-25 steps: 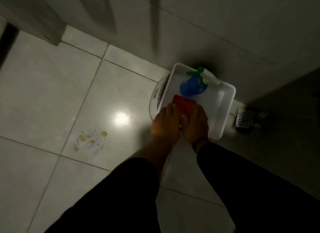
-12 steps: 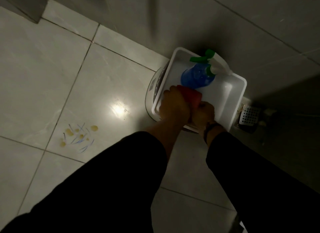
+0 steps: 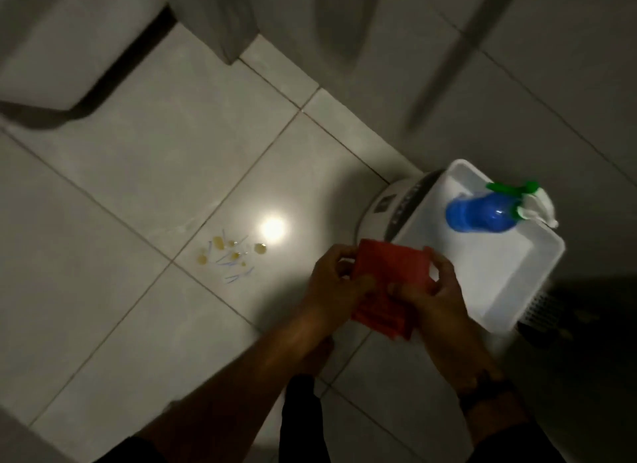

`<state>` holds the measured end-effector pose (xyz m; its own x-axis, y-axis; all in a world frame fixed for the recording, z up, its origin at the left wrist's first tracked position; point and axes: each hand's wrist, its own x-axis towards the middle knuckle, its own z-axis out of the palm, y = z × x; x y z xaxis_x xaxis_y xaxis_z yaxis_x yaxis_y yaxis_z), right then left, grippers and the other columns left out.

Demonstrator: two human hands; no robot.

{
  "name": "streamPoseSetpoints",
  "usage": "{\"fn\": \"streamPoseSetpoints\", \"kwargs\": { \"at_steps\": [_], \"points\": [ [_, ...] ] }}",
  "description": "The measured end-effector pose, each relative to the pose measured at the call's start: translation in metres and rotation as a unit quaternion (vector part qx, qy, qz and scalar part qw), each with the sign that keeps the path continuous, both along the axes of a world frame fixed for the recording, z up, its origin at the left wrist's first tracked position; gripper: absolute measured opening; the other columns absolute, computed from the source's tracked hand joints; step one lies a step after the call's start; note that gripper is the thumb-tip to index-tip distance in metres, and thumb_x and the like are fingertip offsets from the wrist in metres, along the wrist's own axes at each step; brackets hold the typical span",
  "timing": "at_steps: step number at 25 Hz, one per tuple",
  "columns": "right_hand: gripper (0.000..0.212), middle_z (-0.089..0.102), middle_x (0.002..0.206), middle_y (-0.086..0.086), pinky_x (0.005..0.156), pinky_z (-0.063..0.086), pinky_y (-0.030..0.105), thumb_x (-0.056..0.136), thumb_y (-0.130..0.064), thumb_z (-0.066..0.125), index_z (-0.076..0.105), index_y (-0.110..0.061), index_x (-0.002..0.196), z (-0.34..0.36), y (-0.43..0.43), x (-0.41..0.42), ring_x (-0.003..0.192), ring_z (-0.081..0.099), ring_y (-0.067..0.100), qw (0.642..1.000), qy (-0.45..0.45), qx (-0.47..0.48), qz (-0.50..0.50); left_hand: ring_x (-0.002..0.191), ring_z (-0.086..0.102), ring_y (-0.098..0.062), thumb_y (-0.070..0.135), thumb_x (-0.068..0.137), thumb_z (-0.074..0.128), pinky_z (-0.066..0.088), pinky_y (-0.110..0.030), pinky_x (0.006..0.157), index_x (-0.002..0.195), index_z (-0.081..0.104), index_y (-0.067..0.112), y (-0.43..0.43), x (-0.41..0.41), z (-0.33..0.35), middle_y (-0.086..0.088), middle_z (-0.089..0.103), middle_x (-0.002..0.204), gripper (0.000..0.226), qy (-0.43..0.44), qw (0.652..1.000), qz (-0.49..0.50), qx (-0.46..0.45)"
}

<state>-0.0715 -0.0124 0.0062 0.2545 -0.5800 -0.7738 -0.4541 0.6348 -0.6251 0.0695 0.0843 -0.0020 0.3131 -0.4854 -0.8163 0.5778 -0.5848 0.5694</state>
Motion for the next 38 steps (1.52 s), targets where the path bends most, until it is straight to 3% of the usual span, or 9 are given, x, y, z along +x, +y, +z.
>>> {"fn": "streamPoseSetpoints", "kwargs": {
  "at_steps": [3,7,11,15,19,22,24,30,38],
  "points": [
    [0.099,0.04,0.157,-0.017,0.099,0.064,0.031,0.093,-0.014,0.075,0.016,-0.051,0.163,-0.005,0.055,0.04,0.138,0.054,0.013,0.969,0.006,-0.088,0.23,0.088,0.069,-0.02,0.001,0.09,0.071,0.059,-0.024,0.063,0.126,0.059,0.016,0.067,0.025,-0.005,-0.011,0.069,0.115,0.041,0.04,0.994,0.084,0.063],
    [0.088,0.026,0.172,-0.011,0.136,0.022,0.049,0.091,-0.016,0.075,0.029,-0.034,0.164,-0.04,0.121,0.088,0.166,0.016,0.022,0.825,0.026,-0.088,0.557,0.098,0.077,-0.028,0.008,0.096,0.068,0.065,-0.039,0.083,0.123,0.064,0.002,0.132,0.046,-0.03,-0.018,0.067,0.117,0.028,0.091,0.977,0.136,0.135],
    [0.109,0.045,0.165,-0.013,0.125,0.045,0.037,0.083,-0.016,0.085,0.021,-0.037,0.168,-0.081,0.181,0.123,0.147,0.05,0.009,0.802,0.058,-0.075,0.59,0.106,0.074,-0.037,0.016,0.097,0.066,0.064,-0.046,0.093,0.122,0.07,-0.005,0.183,0.074,-0.069,-0.026,0.071,0.122,0.033,0.175,0.955,0.194,0.143],
    [0.058,0.072,0.12,0.003,0.083,0.06,0.048,0.103,-0.003,0.062,0.05,-0.022,0.157,-0.144,0.209,0.142,0.097,0.073,0.026,0.826,0.069,-0.076,0.554,0.089,0.07,-0.026,0.032,0.1,0.055,0.055,-0.036,0.082,0.107,0.069,0.014,0.231,0.105,-0.117,-0.012,0.073,0.106,0.024,0.2,0.951,0.222,0.076],
    [0.06,0.058,0.155,0.017,0.122,0.047,0.04,0.103,0.009,0.057,0.043,-0.001,0.16,-0.214,0.209,0.179,0.134,0.064,0.033,0.835,0.09,-0.148,0.522,0.137,0.06,-0.037,0.046,0.105,0.05,0.047,-0.041,0.106,0.147,0.058,0.012,0.291,0.123,-0.216,-0.017,0.062,0.149,0.054,-0.08,0.981,0.009,0.175],
    [0.061,0.058,0.158,0.009,0.111,0.057,0.043,0.107,-0.009,0.055,0.037,-0.011,0.165,-0.258,0.195,0.228,0.127,0.07,0.036,0.827,0.102,-0.249,0.494,0.158,0.037,-0.036,0.049,0.103,0.045,0.031,-0.049,0.126,0.164,0.036,0.016,0.341,0.124,-0.292,-0.014,0.039,0.17,0.07,-0.327,0.891,-0.11,0.295],
    [0.06,0.049,0.166,0.014,0.125,0.044,0.051,0.105,-0.023,0.049,0.04,-0.008,0.163,-0.29,0.178,0.265,0.146,0.056,0.039,0.758,0.11,-0.372,0.525,0.167,0.019,-0.035,0.046,0.103,0.04,0.016,-0.055,0.132,0.168,0.027,0.015,0.361,0.126,-0.335,-0.013,0.023,0.179,0.073,-0.42,0.843,-0.129,0.31],
    [0.079,0.026,0.176,0.021,0.132,0.023,0.055,0.095,-0.032,0.044,0.028,-0.002,0.166,-0.394,0.197,0.317,0.164,0.02,0.045,0.549,0.123,-0.511,0.649,0.169,0.011,-0.034,0.047,0.105,0.035,0.008,-0.065,0.132,0.171,0.019,0.015,0.396,0.121,-0.439,-0.012,0.01,0.182,0.075,-0.552,0.761,-0.155,0.304],
    [0.077,0.016,0.179,0.02,0.134,0.011,0.063,0.108,-0.045,0.04,0.019,-0.003,0.169,-0.448,0.262,0.329,0.167,0.012,0.04,0.52,0.089,-0.613,0.588,0.168,0.015,-0.034,0.046,0.102,0.04,0.005,-0.065,0.132,0.17,0.021,0.012,0.402,0.12,-0.458,-0.014,0.014,0.181,0.079,-0.614,0.72,-0.137,0.295]
  ]
}}
